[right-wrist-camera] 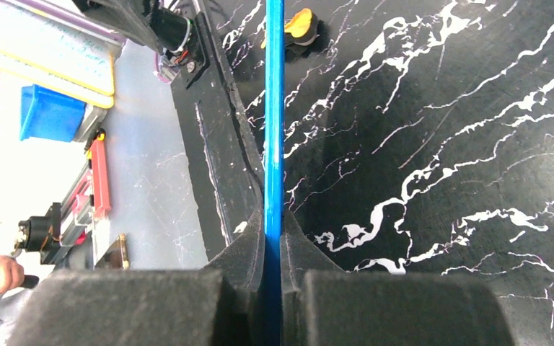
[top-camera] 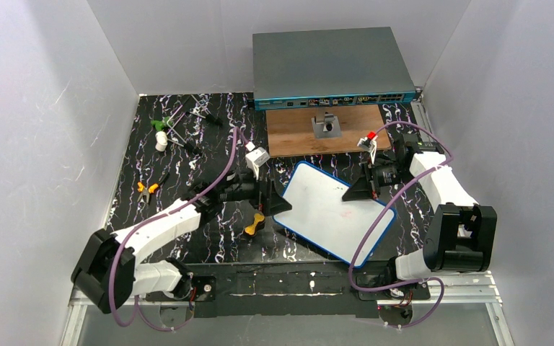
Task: Erase the whiteboard
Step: Place the whiteboard eraser at the center of the board, then place the whiteboard on the whiteboard stand.
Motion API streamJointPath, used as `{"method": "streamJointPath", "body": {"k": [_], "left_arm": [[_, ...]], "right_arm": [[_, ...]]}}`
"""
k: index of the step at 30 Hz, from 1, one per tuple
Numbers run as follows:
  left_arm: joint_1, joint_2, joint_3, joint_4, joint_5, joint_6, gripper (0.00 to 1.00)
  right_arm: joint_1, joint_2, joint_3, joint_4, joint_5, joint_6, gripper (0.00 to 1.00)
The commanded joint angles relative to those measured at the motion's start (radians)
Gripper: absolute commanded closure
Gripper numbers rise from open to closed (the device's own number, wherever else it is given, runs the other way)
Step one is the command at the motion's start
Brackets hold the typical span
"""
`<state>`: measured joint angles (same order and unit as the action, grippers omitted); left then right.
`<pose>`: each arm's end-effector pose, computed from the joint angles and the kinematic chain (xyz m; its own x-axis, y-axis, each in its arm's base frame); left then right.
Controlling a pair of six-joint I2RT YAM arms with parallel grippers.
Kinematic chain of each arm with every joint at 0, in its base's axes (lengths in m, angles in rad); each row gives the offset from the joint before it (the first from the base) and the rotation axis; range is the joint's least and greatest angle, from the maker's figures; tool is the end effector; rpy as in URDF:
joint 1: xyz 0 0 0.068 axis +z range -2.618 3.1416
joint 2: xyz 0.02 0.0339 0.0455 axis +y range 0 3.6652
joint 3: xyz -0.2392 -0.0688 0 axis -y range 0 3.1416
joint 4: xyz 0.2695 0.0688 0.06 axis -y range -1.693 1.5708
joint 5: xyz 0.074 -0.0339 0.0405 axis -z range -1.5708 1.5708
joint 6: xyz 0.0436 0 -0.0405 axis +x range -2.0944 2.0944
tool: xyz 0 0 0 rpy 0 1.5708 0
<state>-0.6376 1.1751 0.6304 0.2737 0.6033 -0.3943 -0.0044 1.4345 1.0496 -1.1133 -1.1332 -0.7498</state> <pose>0.2225 -0.1956 0.2165 -0.5557 0.0179 -0.8312 0.7755 0.3717 -0.5104 0.2667 0.0383 0.2127 -0.6864 -0.2858 -0.6687 -0.7264 0.3133 0.6117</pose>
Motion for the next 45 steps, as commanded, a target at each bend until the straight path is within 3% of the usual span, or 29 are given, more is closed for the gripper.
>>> {"method": "streamJointPath", "body": {"k": [1, 7, 11, 14, 19, 22, 23, 27, 29, 31, 38, 45], "left_arm": [[0.004, 0.073, 0.094, 0.064, 0.140, 0.067, 0.02], [0.004, 0.155, 0.086, 0.150, 0.161, 0.069, 0.09], [0.004, 0.209, 0.097, 0.204, 0.237, 0.044, 0.23], [0.004, 0.243, 0.098, 0.258, 0.300, 0.003, 0.47], [0.004, 0.260, 0.066, 0.345, 0.345, -0.068, 1.00], [0.005, 0.223, 0.031, 0.358, 0.309, -0.102, 1.00], [0.006, 0.198, 0.021, 0.331, 0.278, -0.107, 1.00], [0.011, 0.012, -0.057, 0.234, 0.164, -0.093, 1.00], [0.016, -0.102, -0.091, 0.130, 0.094, -0.082, 1.00], [0.023, -0.221, -0.113, 0.017, 0.017, -0.080, 1.00], [0.054, -0.590, -0.108, -0.410, -0.221, -0.146, 1.00], [0.059, -0.761, -0.001, -0.645, -0.510, -0.229, 1.00]], "right_arm": [[0.033, -0.025, 0.063, -0.159, -0.133, -0.133, 0.99], [0.049, -0.017, 0.073, -0.208, -0.146, -0.193, 0.99], [0.055, -0.010, 0.077, -0.221, -0.146, -0.208, 0.99], [0.057, -0.007, 0.078, -0.221, -0.147, -0.211, 0.99], [0.058, -0.003, 0.079, -0.228, -0.148, -0.217, 0.99], [0.058, -0.001, 0.083, -0.235, -0.153, -0.225, 0.99], [0.058, 0.000, 0.086, -0.242, -0.153, -0.229, 0.94], [0.054, 0.004, 0.117, -0.316, -0.176, -0.278, 0.57], [0.037, -0.002, 0.142, -0.370, -0.187, -0.321, 0.42], [-0.001, -0.017, 0.159, -0.401, -0.200, -0.338, 0.33], [-0.156, -0.093, 0.164, -0.426, -0.259, -0.336, 0.25], [-0.170, -0.104, 0.155, -0.401, -0.264, -0.307, 0.21]]}}
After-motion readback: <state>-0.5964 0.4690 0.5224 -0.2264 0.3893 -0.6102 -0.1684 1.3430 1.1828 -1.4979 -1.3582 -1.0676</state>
